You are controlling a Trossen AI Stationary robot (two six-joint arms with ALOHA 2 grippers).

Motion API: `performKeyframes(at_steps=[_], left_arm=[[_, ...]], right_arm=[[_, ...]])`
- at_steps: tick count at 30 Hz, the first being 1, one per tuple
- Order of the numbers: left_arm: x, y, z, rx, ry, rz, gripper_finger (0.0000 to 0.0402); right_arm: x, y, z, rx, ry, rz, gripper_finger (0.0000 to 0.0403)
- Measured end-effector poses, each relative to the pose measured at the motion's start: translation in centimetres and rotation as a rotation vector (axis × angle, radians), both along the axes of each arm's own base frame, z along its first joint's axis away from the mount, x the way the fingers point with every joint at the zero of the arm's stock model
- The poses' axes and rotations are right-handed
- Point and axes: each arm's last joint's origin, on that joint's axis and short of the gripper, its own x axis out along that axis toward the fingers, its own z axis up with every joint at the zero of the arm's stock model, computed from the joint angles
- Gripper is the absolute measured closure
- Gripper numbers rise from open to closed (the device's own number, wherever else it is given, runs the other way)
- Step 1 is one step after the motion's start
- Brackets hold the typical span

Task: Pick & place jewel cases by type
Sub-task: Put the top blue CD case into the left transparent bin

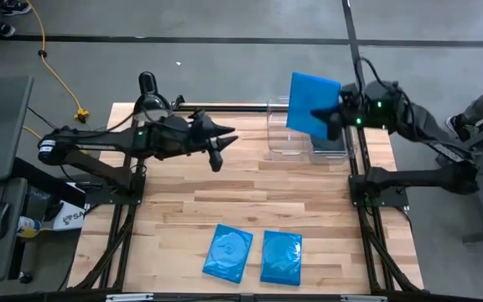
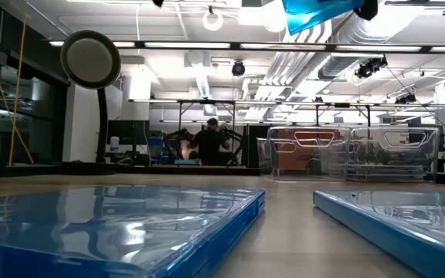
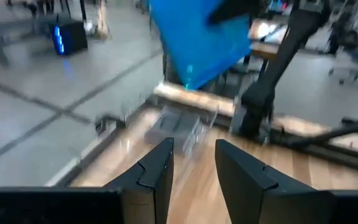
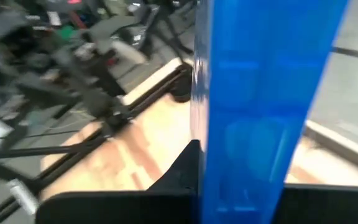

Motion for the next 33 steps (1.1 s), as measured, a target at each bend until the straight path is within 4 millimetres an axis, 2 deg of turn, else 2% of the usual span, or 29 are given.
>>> performKeyframes(at_steps=[6,13,23,33], left_arm=[[-1.9,0.0,1.6,0.101,-0.025,-0.027,0.0285],[-5.0,-0.1,3.7,0.237,-0.066,-0.047,0.0285],[-9.5,-0.1,5.9,0.443,-0.09,-0.047,0.0285],[-11.5,-0.1,6.1,0.487,-0.054,-0.052,0.0285]], right_arm=[[0.9,-2.8,2.6,-0.018,0.124,-0.091,0.0403],[2.9,-7.4,2.1,0.088,0.304,-0.161,0.0403],[6.2,-13.9,-3.9,0.39,0.4,-0.095,0.0403],[7.5,-17.0,-10.5,0.601,0.515,-0.119,0.0403]])
